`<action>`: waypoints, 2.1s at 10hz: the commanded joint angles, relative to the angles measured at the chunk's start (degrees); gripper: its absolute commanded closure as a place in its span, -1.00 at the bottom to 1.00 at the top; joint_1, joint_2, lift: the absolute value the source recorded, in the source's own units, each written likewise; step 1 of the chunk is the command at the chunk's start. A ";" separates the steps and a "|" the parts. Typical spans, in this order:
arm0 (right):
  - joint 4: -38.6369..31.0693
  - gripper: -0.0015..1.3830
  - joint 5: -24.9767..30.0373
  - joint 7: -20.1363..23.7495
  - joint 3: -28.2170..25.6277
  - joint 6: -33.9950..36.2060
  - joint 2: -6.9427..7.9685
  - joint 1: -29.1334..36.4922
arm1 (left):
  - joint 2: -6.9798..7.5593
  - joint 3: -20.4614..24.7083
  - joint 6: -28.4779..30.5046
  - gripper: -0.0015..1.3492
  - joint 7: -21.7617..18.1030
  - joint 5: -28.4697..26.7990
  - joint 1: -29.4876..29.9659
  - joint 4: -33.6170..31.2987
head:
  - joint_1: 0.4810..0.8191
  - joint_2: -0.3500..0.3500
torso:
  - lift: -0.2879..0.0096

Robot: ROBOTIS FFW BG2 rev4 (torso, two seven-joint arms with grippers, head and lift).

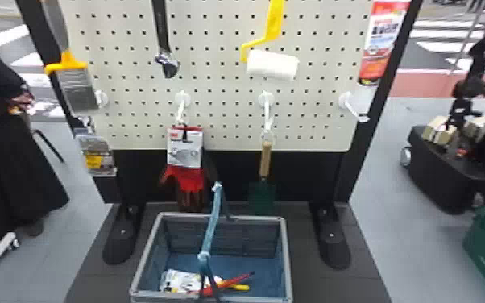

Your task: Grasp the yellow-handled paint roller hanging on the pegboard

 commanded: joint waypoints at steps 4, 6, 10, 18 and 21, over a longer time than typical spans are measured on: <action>-5.50 -0.71 0.37 -0.26 0.07 3.08 0.05 0.03 | -0.17 0.07 0.30 -0.76 -0.18 0.28 -0.02 0.14 | -0.60 0.00 | 0.26; -18.02 -0.71 1.78 -0.17 0.69 13.71 0.05 -1.82 | -0.09 -0.11 0.48 -0.76 -0.18 0.19 -0.26 0.28 | -0.60 0.00 | 0.26; -31.94 -0.71 3.71 4.67 2.88 28.21 -1.41 -11.05 | 0.62 -0.46 0.92 -0.76 -0.35 0.37 -0.88 0.85 | -0.60 0.00 | 0.26; -32.22 -0.70 2.13 14.16 5.52 41.66 -3.96 -36.03 | 5.10 -4.15 3.20 -0.76 0.44 1.86 -5.06 1.27 | -0.60 0.00 | 0.26; -21.95 -0.70 -3.23 14.16 12.11 42.10 -7.91 -48.58 | 6.33 -6.08 4.08 -0.76 0.62 2.30 -6.91 1.55 | -0.60 0.00 | 0.26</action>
